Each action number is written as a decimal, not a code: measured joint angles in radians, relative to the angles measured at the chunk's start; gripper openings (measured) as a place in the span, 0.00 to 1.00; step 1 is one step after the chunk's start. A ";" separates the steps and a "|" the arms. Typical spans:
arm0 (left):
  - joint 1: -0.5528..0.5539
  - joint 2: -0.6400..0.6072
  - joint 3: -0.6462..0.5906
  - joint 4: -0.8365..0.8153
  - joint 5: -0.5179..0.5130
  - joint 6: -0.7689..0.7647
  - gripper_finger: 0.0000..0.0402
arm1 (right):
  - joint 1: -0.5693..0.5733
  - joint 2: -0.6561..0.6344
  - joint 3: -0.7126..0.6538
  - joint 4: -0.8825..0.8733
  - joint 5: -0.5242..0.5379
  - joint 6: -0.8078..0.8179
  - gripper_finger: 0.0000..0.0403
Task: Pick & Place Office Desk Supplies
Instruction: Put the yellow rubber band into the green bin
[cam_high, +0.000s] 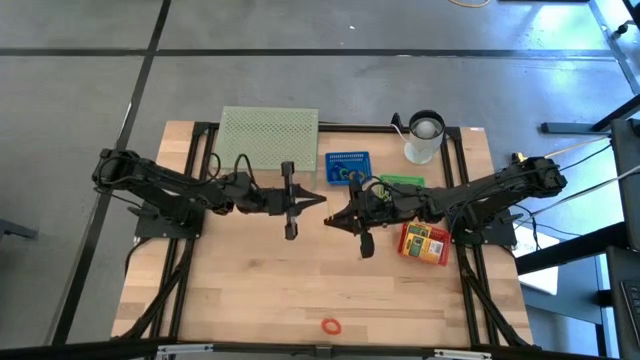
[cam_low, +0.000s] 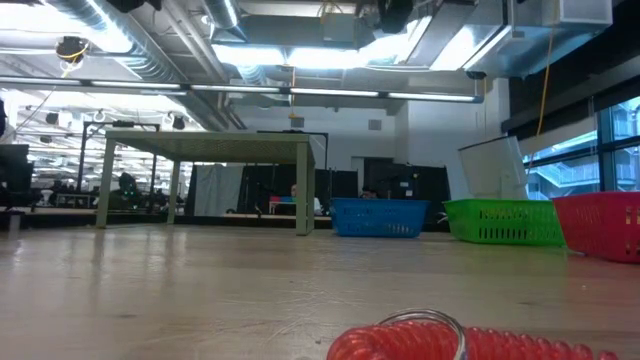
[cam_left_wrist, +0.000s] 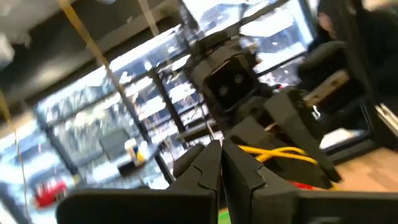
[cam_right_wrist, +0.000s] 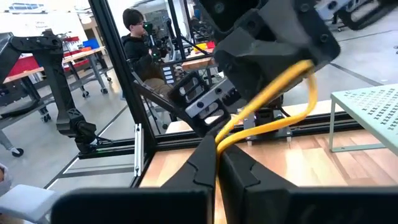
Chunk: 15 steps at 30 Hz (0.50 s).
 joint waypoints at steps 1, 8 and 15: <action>0.000 0.000 0.000 -0.004 -0.021 -0.045 0.02 | 0.000 0.000 0.000 0.000 0.000 0.009 0.01; -0.005 0.000 0.000 -0.110 -0.012 -0.213 0.16 | 0.000 0.000 0.000 -0.046 0.006 0.043 0.01; -0.039 0.000 0.000 -0.283 -0.018 -0.347 0.36 | -0.008 -0.010 0.000 -0.129 0.052 0.046 0.00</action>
